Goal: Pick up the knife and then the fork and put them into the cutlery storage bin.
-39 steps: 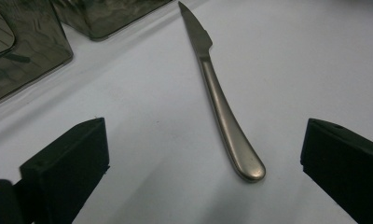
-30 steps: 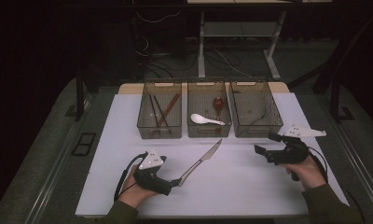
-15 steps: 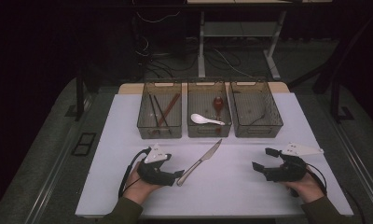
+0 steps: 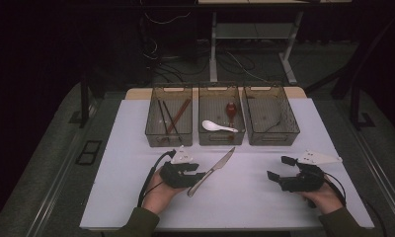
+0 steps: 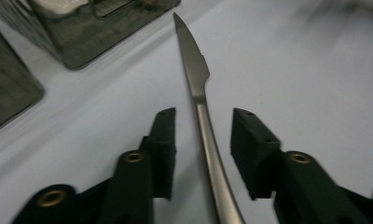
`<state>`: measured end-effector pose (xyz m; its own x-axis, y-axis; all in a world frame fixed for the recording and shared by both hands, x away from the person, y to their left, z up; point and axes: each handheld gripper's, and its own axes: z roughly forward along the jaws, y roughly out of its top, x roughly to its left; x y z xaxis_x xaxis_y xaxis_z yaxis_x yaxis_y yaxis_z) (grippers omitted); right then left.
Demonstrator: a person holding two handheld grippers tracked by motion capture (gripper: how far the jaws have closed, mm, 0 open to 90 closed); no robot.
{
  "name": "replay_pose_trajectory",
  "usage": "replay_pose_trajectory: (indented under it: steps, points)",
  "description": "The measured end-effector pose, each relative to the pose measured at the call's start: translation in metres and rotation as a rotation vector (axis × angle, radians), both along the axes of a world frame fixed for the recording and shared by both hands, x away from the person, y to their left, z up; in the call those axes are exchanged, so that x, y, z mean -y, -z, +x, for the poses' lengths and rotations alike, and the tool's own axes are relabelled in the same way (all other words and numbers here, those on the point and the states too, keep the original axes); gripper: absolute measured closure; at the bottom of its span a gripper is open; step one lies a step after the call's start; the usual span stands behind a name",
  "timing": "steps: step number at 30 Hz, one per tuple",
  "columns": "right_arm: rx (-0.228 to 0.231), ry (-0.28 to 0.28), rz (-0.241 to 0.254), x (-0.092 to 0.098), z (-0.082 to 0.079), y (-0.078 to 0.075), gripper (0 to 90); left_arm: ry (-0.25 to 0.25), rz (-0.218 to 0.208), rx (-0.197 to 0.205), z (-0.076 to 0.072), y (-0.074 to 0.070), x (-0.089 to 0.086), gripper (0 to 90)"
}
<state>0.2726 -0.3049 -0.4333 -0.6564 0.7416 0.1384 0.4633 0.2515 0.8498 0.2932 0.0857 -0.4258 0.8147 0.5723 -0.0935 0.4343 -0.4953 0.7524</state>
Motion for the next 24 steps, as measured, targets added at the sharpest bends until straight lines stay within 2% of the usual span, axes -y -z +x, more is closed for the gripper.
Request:
replay_pose_trajectory:
  steps: [4,7,12,15,22,24]
  points:
    - [0.001,0.003,0.002,0.0,0.0,0.0,16.4,0.04,0.026,-0.02,-0.002,0.002,0.006,80.1]
    - [0.001,0.002,0.002,0.0,0.0,0.0,16.4,0.059,0.037,-0.045,-0.004,0.007,0.011,88.8]
    - [0.001,0.004,0.004,0.001,0.0,0.0,16.4,0.084,0.082,-0.062,-0.006,0.014,0.017,89.0]
    - [0.003,0.006,0.004,0.001,0.0,0.0,16.4,0.081,0.08,-0.073,-0.007,0.017,0.016,89.0]
    - [-0.001,0.006,0.005,0.001,0.0,0.0,16.4,0.061,0.088,-0.041,-0.006,0.013,0.012,89.2]
    - [0.001,0.006,0.004,0.001,0.0,0.0,16.4,0.047,0.096,-0.048,-0.006,0.012,0.01,89.2]
